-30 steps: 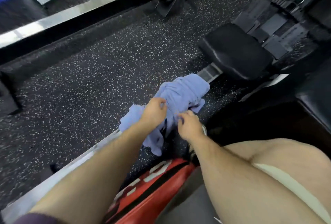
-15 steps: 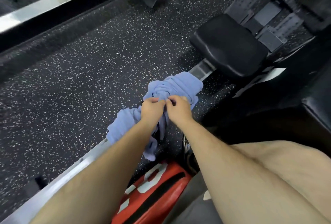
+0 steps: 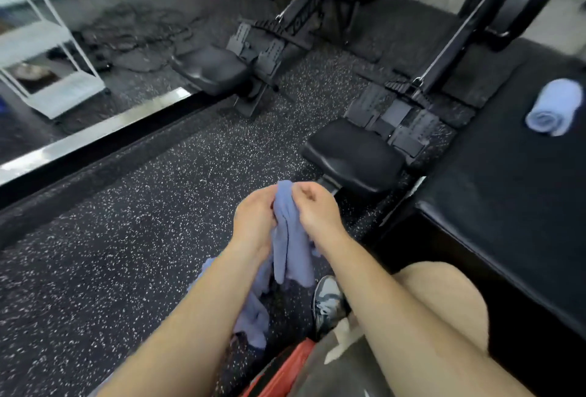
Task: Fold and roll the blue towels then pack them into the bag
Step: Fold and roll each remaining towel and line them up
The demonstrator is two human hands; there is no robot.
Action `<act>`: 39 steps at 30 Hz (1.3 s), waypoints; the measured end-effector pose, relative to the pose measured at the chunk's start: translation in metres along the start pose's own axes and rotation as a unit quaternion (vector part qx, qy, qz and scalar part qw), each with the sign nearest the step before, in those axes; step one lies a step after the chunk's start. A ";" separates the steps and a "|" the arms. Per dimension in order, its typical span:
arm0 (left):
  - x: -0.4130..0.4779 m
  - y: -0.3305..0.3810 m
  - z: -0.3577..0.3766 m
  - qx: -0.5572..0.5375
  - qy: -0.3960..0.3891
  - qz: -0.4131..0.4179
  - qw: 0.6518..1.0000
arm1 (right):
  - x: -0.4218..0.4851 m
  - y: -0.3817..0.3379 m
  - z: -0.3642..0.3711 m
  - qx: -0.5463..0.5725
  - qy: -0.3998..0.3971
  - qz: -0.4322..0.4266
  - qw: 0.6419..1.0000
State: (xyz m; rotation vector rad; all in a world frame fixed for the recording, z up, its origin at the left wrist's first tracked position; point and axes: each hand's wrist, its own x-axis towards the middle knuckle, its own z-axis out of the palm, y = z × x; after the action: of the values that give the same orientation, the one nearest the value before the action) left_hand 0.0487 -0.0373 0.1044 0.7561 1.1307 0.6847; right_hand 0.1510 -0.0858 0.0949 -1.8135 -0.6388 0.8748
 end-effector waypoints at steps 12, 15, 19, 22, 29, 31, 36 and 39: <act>-0.161 0.159 0.173 0.061 -0.270 0.151 0.949 | -0.095 -0.177 -0.194 0.135 0.124 -0.264 0.947; -0.203 0.177 0.219 0.080 -0.308 0.219 0.922 | -0.110 -0.193 -0.254 0.210 0.184 -0.241 0.929; -0.240 0.174 0.282 0.115 -0.370 0.279 0.879 | -0.114 -0.181 -0.335 0.119 0.245 -0.062 0.960; -0.257 0.158 0.322 0.149 -0.403 0.290 0.855 | -0.134 -0.164 -0.386 0.121 0.162 0.058 0.978; -0.266 0.100 0.396 0.186 -0.449 0.237 0.841 | -0.163 -0.116 -0.464 0.250 0.205 -0.043 0.945; -0.262 0.089 0.411 0.192 -0.452 0.226 0.842 | -0.165 -0.107 -0.487 0.313 0.281 -0.092 0.902; -0.257 0.060 0.433 0.199 -0.481 0.169 0.837 | -0.176 -0.076 -0.506 0.371 0.334 0.005 0.866; -0.250 0.037 0.436 0.210 -0.486 0.135 0.837 | -0.178 -0.064 -0.508 0.330 0.339 0.051 0.880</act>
State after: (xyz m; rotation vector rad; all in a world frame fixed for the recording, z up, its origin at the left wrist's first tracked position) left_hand 0.3903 -0.2935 0.3714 1.4444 0.2095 0.1840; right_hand 0.4465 -0.4723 0.3333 -1.3787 0.2017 0.3840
